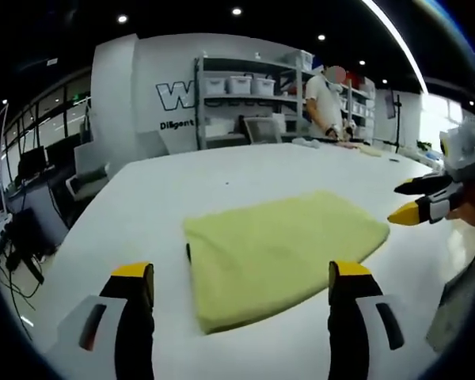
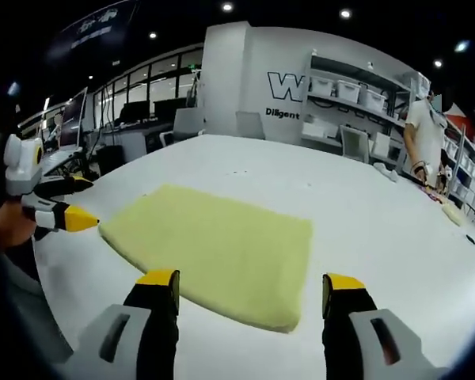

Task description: Fold the garment on the visible template until the final outline fits inside the template.

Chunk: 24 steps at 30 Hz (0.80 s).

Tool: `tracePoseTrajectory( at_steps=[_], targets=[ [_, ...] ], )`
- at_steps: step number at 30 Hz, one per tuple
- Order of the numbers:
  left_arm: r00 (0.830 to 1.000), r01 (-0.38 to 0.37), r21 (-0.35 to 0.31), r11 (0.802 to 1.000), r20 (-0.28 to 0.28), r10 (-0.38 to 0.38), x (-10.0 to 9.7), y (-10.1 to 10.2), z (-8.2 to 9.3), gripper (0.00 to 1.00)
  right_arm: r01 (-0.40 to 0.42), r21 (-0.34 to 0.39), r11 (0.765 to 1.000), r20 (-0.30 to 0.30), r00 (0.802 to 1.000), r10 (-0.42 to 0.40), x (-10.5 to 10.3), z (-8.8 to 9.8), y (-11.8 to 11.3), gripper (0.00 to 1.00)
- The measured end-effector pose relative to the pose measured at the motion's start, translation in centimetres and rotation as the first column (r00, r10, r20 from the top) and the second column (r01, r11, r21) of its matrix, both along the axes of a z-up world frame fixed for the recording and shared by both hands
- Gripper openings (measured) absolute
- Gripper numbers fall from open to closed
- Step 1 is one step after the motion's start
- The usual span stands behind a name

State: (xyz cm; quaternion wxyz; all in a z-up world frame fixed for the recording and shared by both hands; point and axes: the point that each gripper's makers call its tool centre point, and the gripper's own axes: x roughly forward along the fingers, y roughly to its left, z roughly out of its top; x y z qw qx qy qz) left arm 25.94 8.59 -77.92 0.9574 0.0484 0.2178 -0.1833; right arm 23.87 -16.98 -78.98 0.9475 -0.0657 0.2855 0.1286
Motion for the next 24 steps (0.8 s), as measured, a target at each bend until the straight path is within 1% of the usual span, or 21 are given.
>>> tracePoseTrajectory(
  at_steps=[1, 2, 4, 5, 7, 8, 9, 10, 11, 12, 15, 24],
  targets=[
    [1.0, 0.007, 0.005, 1.0, -0.028, -0.007, -0.3, -0.1, -0.5, 0.86, 0.003, 0.001, 1.0, -0.05, 0.999, -0.003, -0.5, -0.8, 0.0, 0.72],
    [0.999, 0.004, 0.003, 1.0, -0.051, -0.004, -0.4, -0.1, -0.8, 0.85, 0.002, 0.006, 1.0, -0.068, 0.998, -0.002, -0.7, -1.1, 0.1, 0.72],
    [0.999, 0.012, 0.001, 1.0, -0.05, -0.012, -0.5, -0.3, -0.8, 0.85, -0.006, -0.003, 1.0, -0.076, 0.997, 0.006, -0.7, -1.4, 0.1, 0.72],
    [0.999, 0.018, 0.002, 1.0, -0.05, -0.018, -0.5, -0.4, -0.9, 0.85, -0.007, -0.018, 1.0, -0.065, 0.998, 0.006, -0.7, -1.2, 0.0, 0.71],
    [0.997, 0.026, 0.006, 1.0, -0.067, -0.026, -0.7, -0.6, -1.2, 0.85, -0.01, -0.021, 1.0, -0.071, 0.997, 0.009, -0.8, -1.3, 0.0, 0.71],
    [0.997, 0.027, 0.001, 1.0, -0.071, -0.027, -0.7, -0.6, -1.3, 0.85, -0.011, -0.013, 1.0, -0.083, 0.997, 0.01, -0.9, -1.5, 0.1, 0.72],
    [0.994, 0.021, -0.006, 1.0, -0.104, -0.022, -0.9, -0.6, -1.8, 0.85, -0.013, -0.005, 1.0, -0.115, 0.993, 0.012, -1.2, -2.1, 0.1, 0.72],
    [0.994, 0.023, -0.006, 1.0, -0.107, -0.023, -0.9, -0.5, -1.8, 0.85, -0.014, -0.004, 1.0, -0.121, 0.993, 0.013, -1.3, -2.2, 0.1, 0.72],
    [0.993, 0.023, -0.005, 1.0, -0.116, -0.024, -0.9, -0.5, -2.0, 0.85, -0.014, -0.004, 1.0, -0.142, 0.99, 0.013, -1.5, -2.6, 0.1, 0.72],
    [0.992, 0.021, 0.001, 1.0, -0.127, -0.02, -1.1, -0.3, -2.2, 0.85, -0.016, -0.01, 1.0, -0.144, 0.99, 0.014, -1.6, -2.6, 0.1, 0.72],
    [0.991, 0.024, 0.007, 1.0, -0.134, -0.023, -1.2, -0.4, -2.3, 0.84, -0.016, -0.017, 1.0, -0.155, 0.988, 0.014, -1.7, -2.9, -0.1, 0.71],
    [0.993, 0.03, 0.002, 1.0, -0.116, -0.029, -1.1, -0.7, -1.9, 0.85, -0.016, -0.022, 1.0, -0.157, 0.988, 0.012, -1.7, -2.9, -0.3, 0.71]
  ],
)
